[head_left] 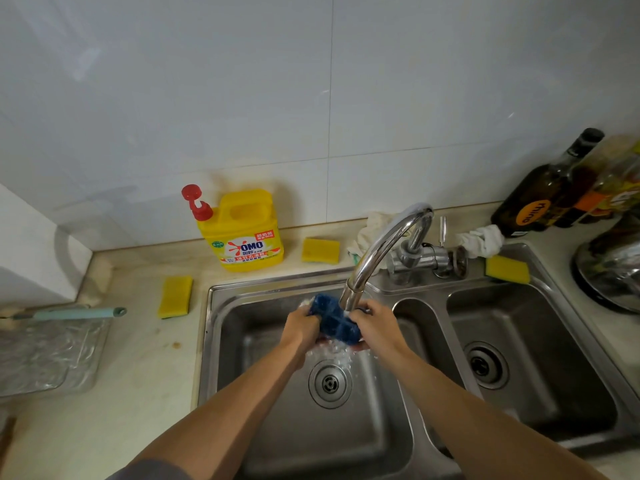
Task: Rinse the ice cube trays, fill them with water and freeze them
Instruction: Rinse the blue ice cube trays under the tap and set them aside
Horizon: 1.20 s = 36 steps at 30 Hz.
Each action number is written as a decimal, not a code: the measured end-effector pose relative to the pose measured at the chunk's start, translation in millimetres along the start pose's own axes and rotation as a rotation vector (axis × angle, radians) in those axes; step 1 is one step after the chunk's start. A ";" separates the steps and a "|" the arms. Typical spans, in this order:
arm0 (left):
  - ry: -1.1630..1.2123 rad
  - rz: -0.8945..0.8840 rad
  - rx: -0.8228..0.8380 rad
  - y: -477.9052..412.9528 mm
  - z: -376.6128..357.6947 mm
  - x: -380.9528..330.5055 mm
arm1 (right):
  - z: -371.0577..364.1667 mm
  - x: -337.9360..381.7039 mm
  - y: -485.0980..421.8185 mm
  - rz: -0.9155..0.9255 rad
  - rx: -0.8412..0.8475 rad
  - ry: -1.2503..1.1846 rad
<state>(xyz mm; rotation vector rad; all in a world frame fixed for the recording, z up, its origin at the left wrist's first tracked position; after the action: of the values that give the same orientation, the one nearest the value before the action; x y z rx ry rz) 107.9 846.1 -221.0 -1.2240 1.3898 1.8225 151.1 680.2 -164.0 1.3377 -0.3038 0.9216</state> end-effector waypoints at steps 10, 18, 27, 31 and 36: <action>0.122 0.105 -0.084 3.7 -13.9 14.5 | 5.3 1.1 2.5 0.021 0.018 0.088; 0.284 0.016 0.018 14.6 -19.2 -5.3 | -25.1 -28.2 2.8 -0.142 0.225 0.121; -0.330 -0.241 0.127 12.9 -11.4 -27.0 | -19.2 -10.7 -0.1 0.033 0.091 0.267; -0.456 -0.350 0.166 11.6 -14.6 -37.3 | -21.8 2.0 1.9 0.137 0.025 0.506; -0.413 -0.282 0.106 5.4 -3.5 -25.3 | -18.2 -1.9 -1.5 0.078 0.093 0.471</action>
<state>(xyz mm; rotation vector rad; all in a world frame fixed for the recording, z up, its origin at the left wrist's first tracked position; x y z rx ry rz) 115.8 843.7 -196.2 -0.8746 1.0125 1.6619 145.5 696.2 -170.9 1.1565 0.0511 1.2955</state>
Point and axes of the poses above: each hand's wrist, its own y-axis away from the middle knuckle, its own z-axis out of the back of the hand, x = y × z, the point moved 10 cm from there along -y, towards the middle knuckle, and after that the axes turned 14 degrees about -z, right-handed, at the moved point
